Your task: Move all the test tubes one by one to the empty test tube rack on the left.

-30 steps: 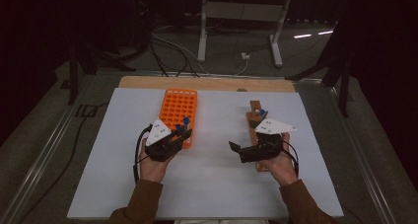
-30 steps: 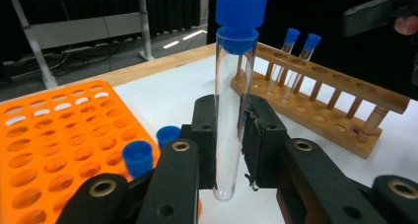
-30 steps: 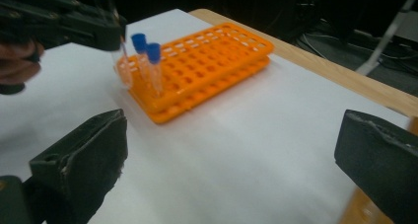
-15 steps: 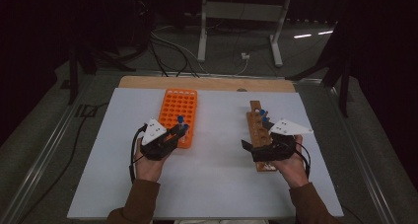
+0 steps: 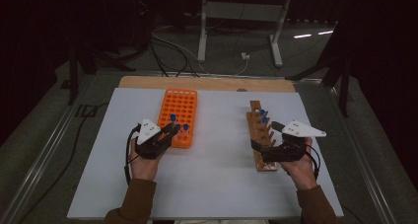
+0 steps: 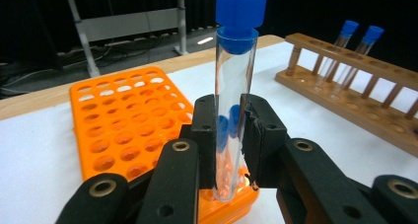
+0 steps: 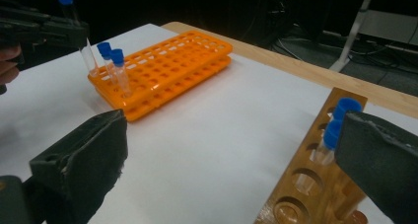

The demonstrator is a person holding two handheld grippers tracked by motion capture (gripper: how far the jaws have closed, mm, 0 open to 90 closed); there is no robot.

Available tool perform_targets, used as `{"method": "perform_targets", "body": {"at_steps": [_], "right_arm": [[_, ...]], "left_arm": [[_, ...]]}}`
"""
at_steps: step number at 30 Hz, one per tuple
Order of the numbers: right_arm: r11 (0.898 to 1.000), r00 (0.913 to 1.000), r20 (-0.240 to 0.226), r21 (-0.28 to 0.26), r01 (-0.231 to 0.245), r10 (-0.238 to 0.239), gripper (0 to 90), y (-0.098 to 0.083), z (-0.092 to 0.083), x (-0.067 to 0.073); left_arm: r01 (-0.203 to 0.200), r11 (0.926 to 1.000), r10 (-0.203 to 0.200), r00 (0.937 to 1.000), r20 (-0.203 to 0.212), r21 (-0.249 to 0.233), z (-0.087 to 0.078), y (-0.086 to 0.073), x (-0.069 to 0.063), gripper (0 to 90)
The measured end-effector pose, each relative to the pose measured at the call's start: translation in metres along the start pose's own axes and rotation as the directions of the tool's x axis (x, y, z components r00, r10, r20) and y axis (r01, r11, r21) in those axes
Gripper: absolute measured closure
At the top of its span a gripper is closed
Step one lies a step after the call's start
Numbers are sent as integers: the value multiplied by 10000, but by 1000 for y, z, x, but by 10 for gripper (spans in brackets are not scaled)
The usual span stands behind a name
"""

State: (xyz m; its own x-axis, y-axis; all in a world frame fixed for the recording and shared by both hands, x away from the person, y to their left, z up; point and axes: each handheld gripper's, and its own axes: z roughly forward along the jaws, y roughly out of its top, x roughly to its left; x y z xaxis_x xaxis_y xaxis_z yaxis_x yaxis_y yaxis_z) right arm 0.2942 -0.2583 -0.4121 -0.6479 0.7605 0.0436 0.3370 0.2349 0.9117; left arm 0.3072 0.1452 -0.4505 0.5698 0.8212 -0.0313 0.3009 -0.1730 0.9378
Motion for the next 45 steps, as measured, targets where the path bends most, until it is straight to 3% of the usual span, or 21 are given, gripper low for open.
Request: {"method": "perform_targets", "body": {"at_steps": [10, 17, 22, 25, 29, 31, 41, 45], "right_arm": [[9998, 9999, 78, -195, -89, 91, 0, 1, -5, -4], [9997, 9999, 58, -199, -110, 111, 0, 1, -5, -4], [9998, 9999, 43, -166, -108, 109, 0, 0, -5, -4], [9998, 10000, 17, -166, -76, 76, 0, 0, -5, -4], [9999, 10000, 19, -136, -70, 70, 0, -1, -5, -4], [9999, 9999, 36, -108, -108, 109, 0, -1, -5, -4], [9999, 9999, 93, -117, -102, 103, 0, -2, -6, -5], [9999, 9999, 96, -122, -89, 90, 0, -2, -6, -5]], "left_arm": [[225, 9997, -219, 9973, -698, 87, 8, -11, 10, 778], [387, 9981, -350, 9965, -761, 470, 20, -22, 13, 778], [489, 9936, -417, 9965, -724, 1016, 26, -30, 16, 778], [258, 9879, -154, 9975, -684, 1530, 31, -35, 15, 778], [-7, 9833, 137, 9975, -697, 1819, 33, -35, 13, 782], [-115, 9769, 273, 9971, -714, 2132, 34, -36, 12, 782], [20, 9772, 117, 9979, -634, 2123, 34, -37, 13, 775], [212, 9784, -65, 9974, -722, 2054, 31, -37, 15, 707]]}}
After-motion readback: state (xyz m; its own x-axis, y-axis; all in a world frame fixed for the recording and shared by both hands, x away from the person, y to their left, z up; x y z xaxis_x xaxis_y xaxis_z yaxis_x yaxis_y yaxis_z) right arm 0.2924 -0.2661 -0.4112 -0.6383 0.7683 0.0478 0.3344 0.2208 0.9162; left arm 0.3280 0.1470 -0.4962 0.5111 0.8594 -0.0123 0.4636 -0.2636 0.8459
